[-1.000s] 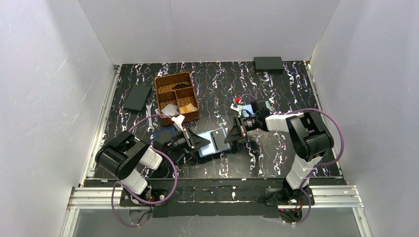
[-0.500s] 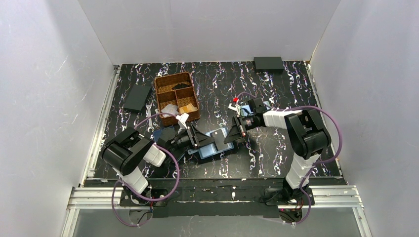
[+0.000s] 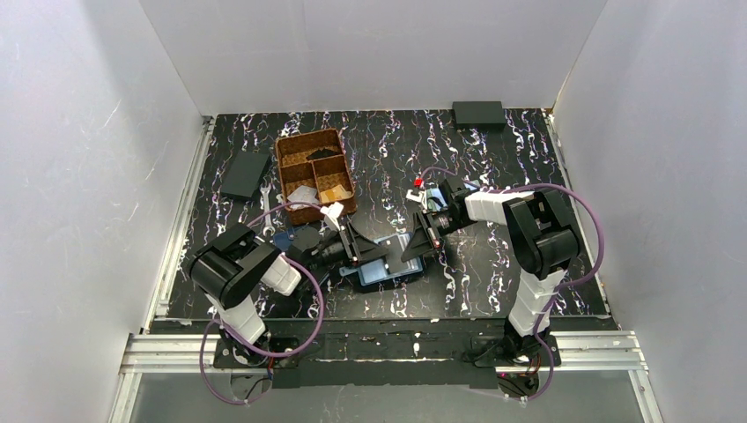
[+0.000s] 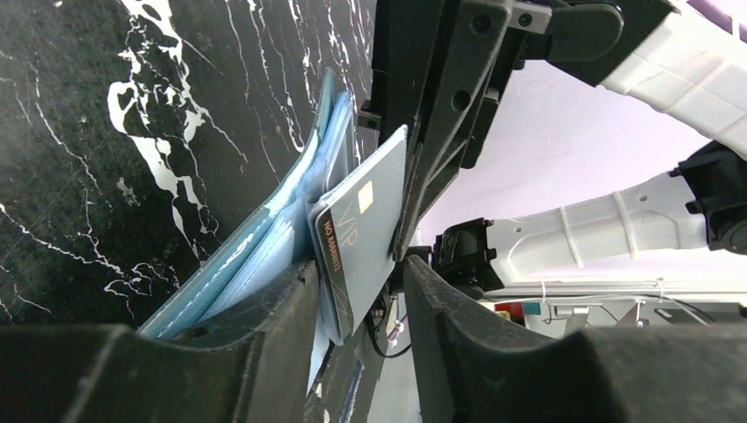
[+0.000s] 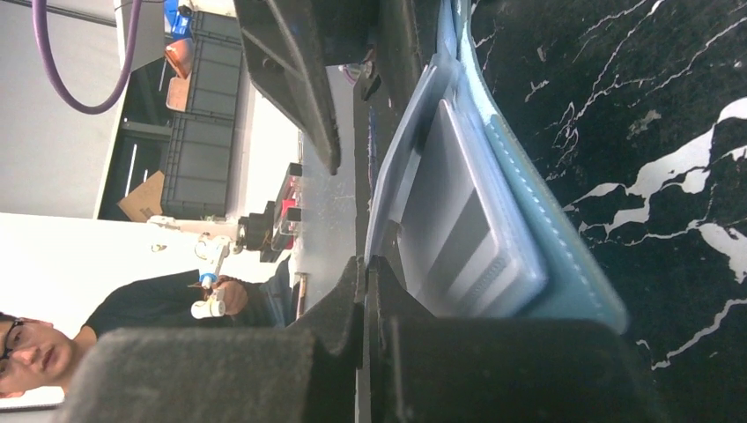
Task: Take the credit cards out of the card holder
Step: Remove the credit card from the card holder.
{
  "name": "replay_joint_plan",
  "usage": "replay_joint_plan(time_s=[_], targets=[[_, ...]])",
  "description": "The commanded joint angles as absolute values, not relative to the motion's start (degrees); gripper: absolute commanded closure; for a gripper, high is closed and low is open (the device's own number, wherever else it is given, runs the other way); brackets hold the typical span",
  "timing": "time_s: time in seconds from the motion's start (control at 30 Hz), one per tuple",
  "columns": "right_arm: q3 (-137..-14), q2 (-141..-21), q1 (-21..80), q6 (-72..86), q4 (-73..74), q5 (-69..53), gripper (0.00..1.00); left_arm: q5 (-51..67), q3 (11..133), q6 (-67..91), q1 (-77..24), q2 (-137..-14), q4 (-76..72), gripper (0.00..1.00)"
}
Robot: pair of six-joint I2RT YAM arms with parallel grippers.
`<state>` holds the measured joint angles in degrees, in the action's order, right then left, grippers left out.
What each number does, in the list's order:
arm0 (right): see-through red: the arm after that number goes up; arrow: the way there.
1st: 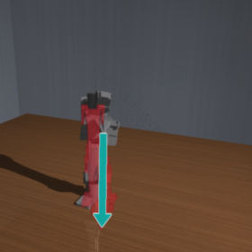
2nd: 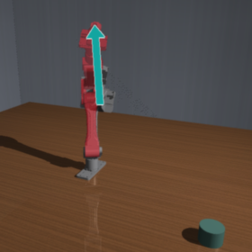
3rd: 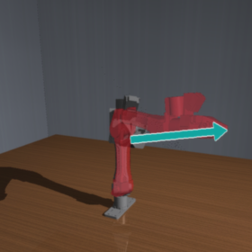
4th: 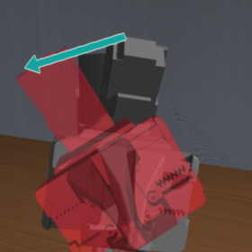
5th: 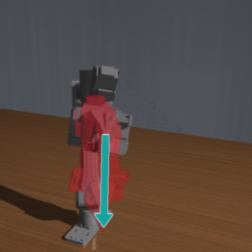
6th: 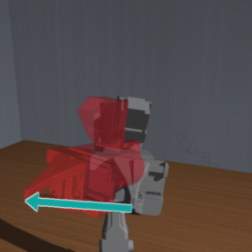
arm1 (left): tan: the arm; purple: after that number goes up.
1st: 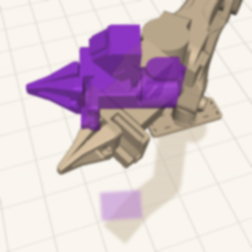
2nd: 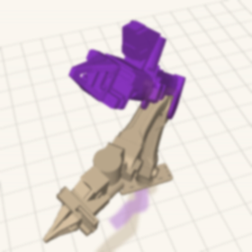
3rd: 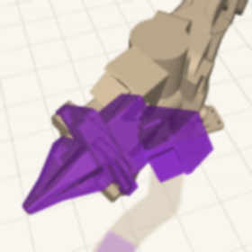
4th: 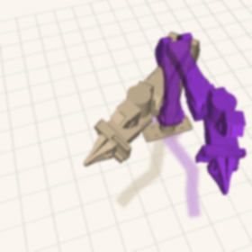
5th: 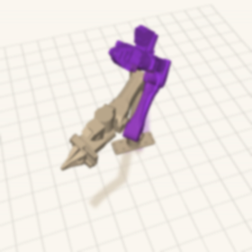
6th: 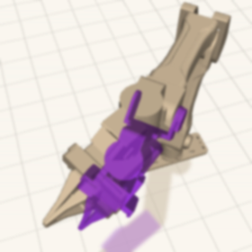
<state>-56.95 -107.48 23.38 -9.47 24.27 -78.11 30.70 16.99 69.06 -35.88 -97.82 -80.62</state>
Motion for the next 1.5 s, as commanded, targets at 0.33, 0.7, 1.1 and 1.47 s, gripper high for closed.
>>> replay_joint_plan(time_s=[0.33,0.7,1.1,1.47], targets=[[-52.56,-103.73,24.47,8.76,4.67,-73.61,0.97,28.62,18.69,70.09,-37.40,-95.28,-82.35,1.00],[-62.56,-101.51,23.11,-26.78,39.18,-71.76,0.49,29.71,14.52,65.70,-35.62,-91.27,-82.35,1.00],[-61.76,-95.94,17.61,-33.77,42.07,-66.08,0.25,31.65,12.31,62.66,-33.80,-85.93,-82.27,1.00],[-58.53,-96.78,18.97,-27.72,35.61,-71.75,0.14,33.81,14.57,62.69,-34.53,-83.07,-82.18,1.00]])
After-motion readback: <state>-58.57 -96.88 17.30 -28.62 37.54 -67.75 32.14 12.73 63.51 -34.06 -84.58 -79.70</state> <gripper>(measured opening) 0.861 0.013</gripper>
